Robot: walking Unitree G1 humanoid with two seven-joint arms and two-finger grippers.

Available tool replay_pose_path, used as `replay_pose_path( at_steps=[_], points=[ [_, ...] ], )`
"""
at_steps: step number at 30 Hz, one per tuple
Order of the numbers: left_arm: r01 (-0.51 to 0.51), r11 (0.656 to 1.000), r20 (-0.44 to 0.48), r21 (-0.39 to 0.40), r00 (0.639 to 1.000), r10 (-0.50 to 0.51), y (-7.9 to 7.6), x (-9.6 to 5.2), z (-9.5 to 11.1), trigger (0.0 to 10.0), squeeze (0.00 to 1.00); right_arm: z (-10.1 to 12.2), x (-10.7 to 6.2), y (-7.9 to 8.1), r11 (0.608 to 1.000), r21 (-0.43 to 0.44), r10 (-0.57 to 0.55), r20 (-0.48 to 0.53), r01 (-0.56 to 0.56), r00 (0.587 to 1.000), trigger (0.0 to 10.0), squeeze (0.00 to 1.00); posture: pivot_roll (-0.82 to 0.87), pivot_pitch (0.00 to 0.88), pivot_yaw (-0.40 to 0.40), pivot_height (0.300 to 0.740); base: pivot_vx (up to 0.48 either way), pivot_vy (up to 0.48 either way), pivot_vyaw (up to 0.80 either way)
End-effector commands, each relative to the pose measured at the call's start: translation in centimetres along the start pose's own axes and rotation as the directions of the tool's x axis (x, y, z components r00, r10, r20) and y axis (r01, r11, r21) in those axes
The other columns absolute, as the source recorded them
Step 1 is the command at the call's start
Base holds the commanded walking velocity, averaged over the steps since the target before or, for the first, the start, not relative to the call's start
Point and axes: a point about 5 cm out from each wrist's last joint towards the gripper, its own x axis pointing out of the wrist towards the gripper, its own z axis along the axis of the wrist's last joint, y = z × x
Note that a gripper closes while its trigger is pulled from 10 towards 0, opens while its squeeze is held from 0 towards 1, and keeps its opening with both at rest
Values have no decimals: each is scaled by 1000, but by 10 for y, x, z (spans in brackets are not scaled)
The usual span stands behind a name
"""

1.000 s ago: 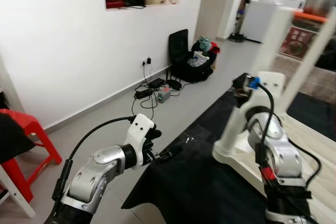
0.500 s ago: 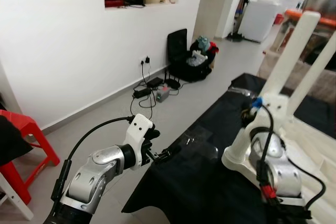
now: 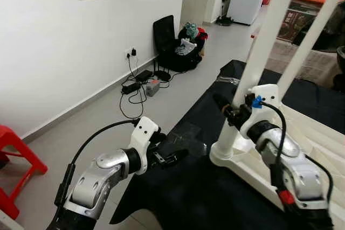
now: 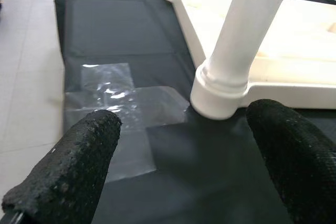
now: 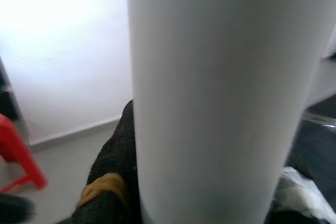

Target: Building children table

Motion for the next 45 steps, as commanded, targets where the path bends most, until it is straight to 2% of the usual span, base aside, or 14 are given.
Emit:
replay_pose_path(
  at_steps=[1,9,13,15,17,20,26,30,31,32,34,38,39,45],
  points=[
    [11,1000,-11,-11,1000,-11,-2,1,-6,10000,0,-13,5,18,991,29,132,-41,-131,990,0,0,-1,0,-78,740,0,0,0],
    [13,1000,-8,1,1000,-13,2,1,-2,10000,0,-26,0,23,980,61,189,-38,-187,981,0,0,-2,0,-59,740,0,0,0],
    [21,1000,-13,3,1000,-21,2,2,-3,10000,0,-33,6,-3,997,1,-73,-118,73,990,0,0,-16,0,-43,740,0,0,0],
    [27,1000,-13,6,1000,-26,2,3,-3,10000,0,-43,7,-25,950,-57,-313,-195,308,929,0,0,-20,0,-40,740,0,0,0],
    [30,999,-9,10,1000,-30,2,4,-1,10000,0,-60,-11,-52,780,-155,-621,-311,607,719,0,0,-18,0,-40,740,0,0,0],
    [29,1000,-6,13,1000,-28,3,5,0,10000,0,-64,-36,-57,616,-208,-780,-293,760,553,0,0,-11,0,-44,740,0,0,0],
    [30,999,-7,12,1000,-30,2,3,-2,10000,0,-61,-57,-45,541,-197,-835,-241,818,495,0,0,-21,0,-39,740,0,0,0],
    [40,999,-6,10,999,-40,1,5,-2,10000,0,-61,-51,-36,583,-180,-806,-247,792,537,0,0,-27,0,-36,740,0,0,0],
    [42,999,-4,11,999,-42,1,6,-2,10000,0,-58,-45,-33,613,-160,-786,-228,774,575,9882,0,-29,0,-35,740,0,0,0],
    [44,999,-3,12,999,-44,1,7,-1,10000,0,-53,-42,-32,610,-156,-791,-188,777,583,10000,843,-27,0,-35,740,0,0,0],
    [46,999,-1,13,999,-46,2,7,-1,10000,0,-47,-33,-26,635,-119,-771,-161,763,616,10000,1000,-26,0,-33,740,0,0,0],
    [46,999,-2,13,999,-46,3,6,-2,10000,0,-34,-19,-16,715,-90,-699,-112,693,706,10000,1000,-26,0,-32,740,0,0,0],
    [48,999,-3,13,999,-48,3,5,-2,10000,0,-26,-10,-9,792,-16,-609,-86,610,789,10000,0,-29,0,-28,740,0,0,0],
    [59,998,-4,17,998,-59,2,7,-1,10000,0,-1,6,27,982,110,-157,36,152,987,10000,0,-29,0,-28,740,0,0,0]
  ],
)
